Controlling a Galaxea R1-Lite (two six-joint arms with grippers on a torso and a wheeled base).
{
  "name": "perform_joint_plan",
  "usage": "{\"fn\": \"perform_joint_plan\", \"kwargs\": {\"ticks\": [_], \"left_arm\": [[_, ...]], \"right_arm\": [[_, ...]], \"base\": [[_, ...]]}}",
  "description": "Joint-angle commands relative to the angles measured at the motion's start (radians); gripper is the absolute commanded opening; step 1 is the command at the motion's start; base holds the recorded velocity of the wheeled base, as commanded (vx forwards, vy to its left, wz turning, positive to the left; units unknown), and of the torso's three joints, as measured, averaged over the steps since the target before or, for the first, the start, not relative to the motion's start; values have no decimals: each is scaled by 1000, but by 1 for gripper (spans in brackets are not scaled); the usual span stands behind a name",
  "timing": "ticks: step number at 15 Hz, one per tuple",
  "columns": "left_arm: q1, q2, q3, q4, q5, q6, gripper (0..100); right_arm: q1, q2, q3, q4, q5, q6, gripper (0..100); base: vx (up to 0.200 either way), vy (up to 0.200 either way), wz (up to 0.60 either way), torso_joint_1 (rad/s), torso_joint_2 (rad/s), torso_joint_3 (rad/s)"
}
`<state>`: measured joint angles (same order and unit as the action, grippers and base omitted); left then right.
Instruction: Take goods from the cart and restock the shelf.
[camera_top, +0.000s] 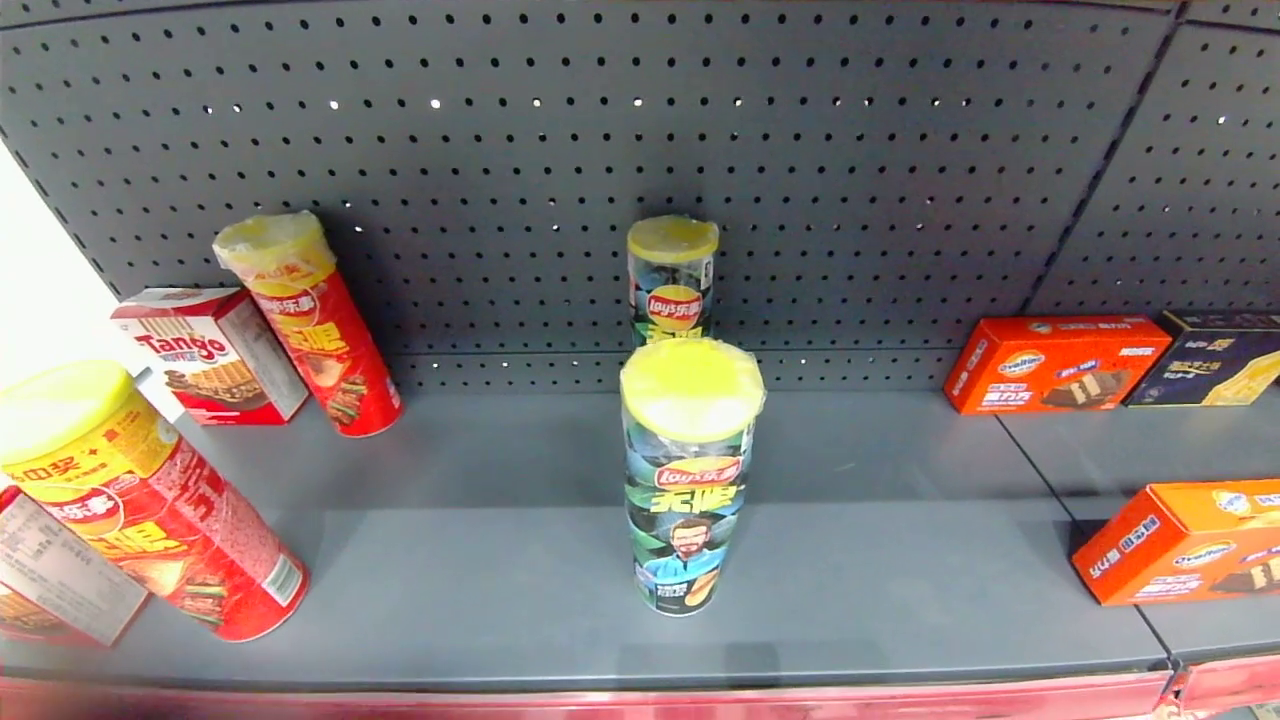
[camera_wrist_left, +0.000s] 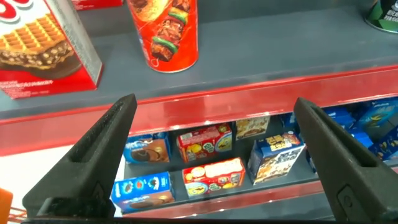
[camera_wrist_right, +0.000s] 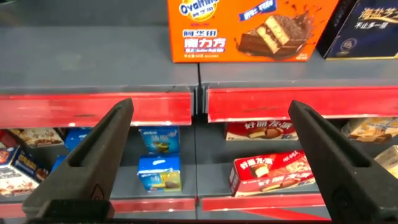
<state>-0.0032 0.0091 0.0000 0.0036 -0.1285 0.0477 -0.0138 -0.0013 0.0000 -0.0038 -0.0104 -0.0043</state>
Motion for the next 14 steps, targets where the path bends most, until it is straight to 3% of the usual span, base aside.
{"fn": "perform_joint_plan", "kwargs": {"ticks": [1, 14], "left_arm": [[0, 2, 0, -1, 0, 0, 100], [0, 2, 0, -1, 0, 0, 100]], "right_arm": [[0, 1, 0, -1, 0, 0, 100], [0, 1, 0, -1, 0, -2, 100]], "base": [[0, 0, 0, 0, 0, 0], [0, 0, 0, 0, 0, 0]]}}
